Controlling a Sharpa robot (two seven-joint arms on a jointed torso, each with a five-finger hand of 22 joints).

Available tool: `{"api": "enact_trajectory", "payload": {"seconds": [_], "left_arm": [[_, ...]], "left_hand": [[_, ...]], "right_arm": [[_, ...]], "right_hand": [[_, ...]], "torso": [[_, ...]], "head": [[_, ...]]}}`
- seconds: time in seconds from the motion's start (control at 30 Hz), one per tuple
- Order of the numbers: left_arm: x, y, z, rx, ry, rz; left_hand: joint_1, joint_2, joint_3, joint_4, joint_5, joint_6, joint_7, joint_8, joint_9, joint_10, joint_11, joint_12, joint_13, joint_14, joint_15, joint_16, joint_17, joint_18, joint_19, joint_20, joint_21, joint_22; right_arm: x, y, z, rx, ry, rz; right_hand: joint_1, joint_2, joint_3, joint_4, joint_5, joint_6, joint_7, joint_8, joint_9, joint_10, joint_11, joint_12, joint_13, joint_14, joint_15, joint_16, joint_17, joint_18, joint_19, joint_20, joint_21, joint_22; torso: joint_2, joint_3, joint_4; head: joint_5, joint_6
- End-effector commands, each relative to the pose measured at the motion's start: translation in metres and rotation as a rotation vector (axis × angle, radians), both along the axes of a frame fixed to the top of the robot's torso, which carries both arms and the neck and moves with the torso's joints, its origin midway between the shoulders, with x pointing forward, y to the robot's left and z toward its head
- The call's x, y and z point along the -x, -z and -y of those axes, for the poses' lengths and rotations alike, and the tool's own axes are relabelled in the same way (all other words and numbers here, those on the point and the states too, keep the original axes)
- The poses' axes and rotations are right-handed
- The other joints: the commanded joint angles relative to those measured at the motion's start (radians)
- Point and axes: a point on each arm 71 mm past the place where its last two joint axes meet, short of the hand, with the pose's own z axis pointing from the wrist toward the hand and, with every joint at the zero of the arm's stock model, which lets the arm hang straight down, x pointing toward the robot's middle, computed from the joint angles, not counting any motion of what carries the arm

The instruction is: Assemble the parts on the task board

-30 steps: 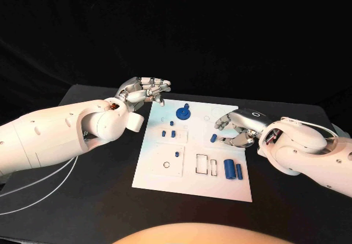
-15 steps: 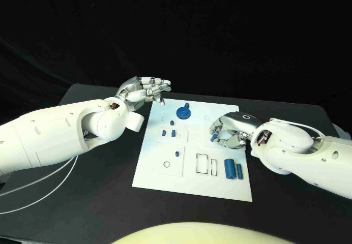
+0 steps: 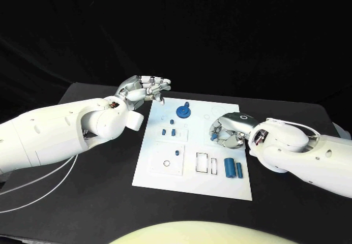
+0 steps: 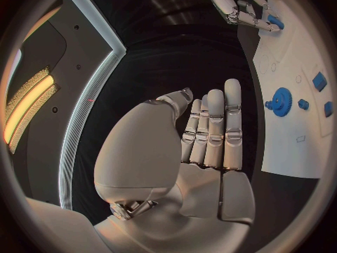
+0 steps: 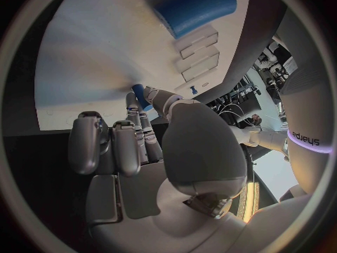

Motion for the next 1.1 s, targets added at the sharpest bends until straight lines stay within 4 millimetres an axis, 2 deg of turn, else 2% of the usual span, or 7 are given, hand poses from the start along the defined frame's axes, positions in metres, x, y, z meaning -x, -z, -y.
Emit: {"api": "enact_trajectory", "payload": {"seconds": [0.03, 0.33, 0.57, 0.7, 0.83, 1.1], "left_arm": [[0.001, -0.001, 0.002, 0.009, 0.019, 0.005], [0.001, -0.001, 0.002, 0.008, 0.019, 0.003], [0.001, -0.001, 0.002, 0.008, 0.020, 0.003], [0.001, -0.001, 0.002, 0.009, 0.021, 0.002], [0.001, -0.001, 0.002, 0.008, 0.021, 0.001], [0.000, 0.000, 0.003, 0.008, 0.025, -0.001]], "left_hand": [[-0.004, 0.001, 0.001, -0.007, -0.004, -0.005, -0.003, 0.004, -0.001, -0.006, 0.000, 0.009, 0.002, -0.010, -0.002, 0.000, -0.002, 0.006, -0.002, 0.003, -0.005, -0.002], [-0.004, 0.001, 0.001, -0.007, -0.004, -0.005, -0.003, 0.004, -0.001, -0.006, 0.000, 0.009, 0.002, -0.010, -0.002, 0.000, -0.002, 0.006, -0.002, 0.003, -0.005, -0.002], [-0.004, 0.001, 0.001, -0.007, -0.004, -0.005, -0.003, 0.004, -0.001, -0.006, 0.000, 0.009, 0.002, -0.010, -0.002, 0.000, -0.002, 0.006, -0.002, 0.003, -0.005, -0.002], [-0.004, 0.002, 0.001, -0.007, -0.004, -0.005, -0.003, 0.004, -0.001, -0.007, 0.000, 0.010, 0.002, -0.010, -0.002, 0.001, -0.002, 0.006, -0.002, 0.003, -0.006, -0.003], [-0.004, 0.002, 0.001, -0.007, -0.004, -0.005, -0.003, 0.004, -0.001, -0.007, 0.000, 0.010, 0.002, -0.010, -0.002, 0.001, -0.002, 0.006, -0.002, 0.003, -0.006, -0.003], [0.003, 0.008, 0.007, -0.014, -0.004, -0.006, -0.003, 0.006, -0.001, -0.009, -0.001, 0.013, 0.002, -0.011, -0.003, 0.001, -0.003, 0.007, -0.001, 0.003, -0.006, -0.003]], "right_arm": [[0.000, 0.003, -0.002, 0.024, -0.007, -0.001], [0.000, 0.003, -0.001, 0.005, 0.016, 0.024], [-0.001, -0.003, 0.003, -0.050, 0.052, 0.081], [0.001, -0.006, 0.006, -0.081, 0.065, 0.103], [0.004, -0.012, 0.008, -0.131, 0.071, 0.128], [0.019, -0.026, 0.008, -0.237, 0.058, 0.123]], "right_hand": [[0.003, 0.010, 0.008, 0.002, -0.003, 0.008, 0.002, 0.006, 0.001, 0.010, 0.001, 0.005, 0.001, 0.045, -0.006, 0.007, 0.002, -0.007, 0.008, -0.002, 0.005, 0.000], [-0.013, 0.026, 0.012, 0.023, -0.009, 0.034, -0.007, 0.024, 0.009, 0.033, -0.008, 0.019, 0.005, 0.044, -0.013, 0.009, 0.001, -0.008, 0.010, -0.007, 0.009, 0.006], [-0.032, 0.063, 0.016, 0.056, -0.011, 0.057, -0.021, 0.049, 0.024, 0.064, -0.021, 0.035, 0.013, 0.044, -0.025, 0.011, 0.000, -0.011, 0.016, -0.017, 0.019, 0.019], [-0.034, 0.065, 0.016, 0.061, -0.011, 0.059, -0.023, 0.053, 0.028, 0.069, -0.023, 0.037, 0.015, 0.044, -0.026, 0.011, -0.001, -0.013, 0.018, -0.019, 0.024, 0.026], [-0.035, 0.066, 0.016, 0.062, -0.010, 0.059, -0.023, 0.053, 0.028, 0.070, -0.023, 0.037, 0.015, 0.044, -0.027, 0.011, -0.002, -0.013, 0.019, -0.019, 0.025, 0.026], [-0.030, 0.059, 0.018, 0.060, -0.002, 0.050, -0.020, 0.054, 0.032, 0.063, -0.022, 0.032, 0.015, 0.043, -0.027, 0.012, -0.001, -0.013, 0.018, -0.021, 0.024, 0.026]], "torso": [[-0.001, -0.0005, -0.0001], [-0.001, -0.0010, 0.0006], [-0.002, -0.0007, 0.0012], [-0.003, -0.0013, 0.0015], [-0.003, -0.0009, -0.0007], [-0.005, -0.0021, -0.0011]], "head": [[-0.002, -0.001], [-0.003, -0.003], [-0.003, -0.004], [-0.003, -0.004], [-0.002, -0.003], [0.001, 0.002]]}}
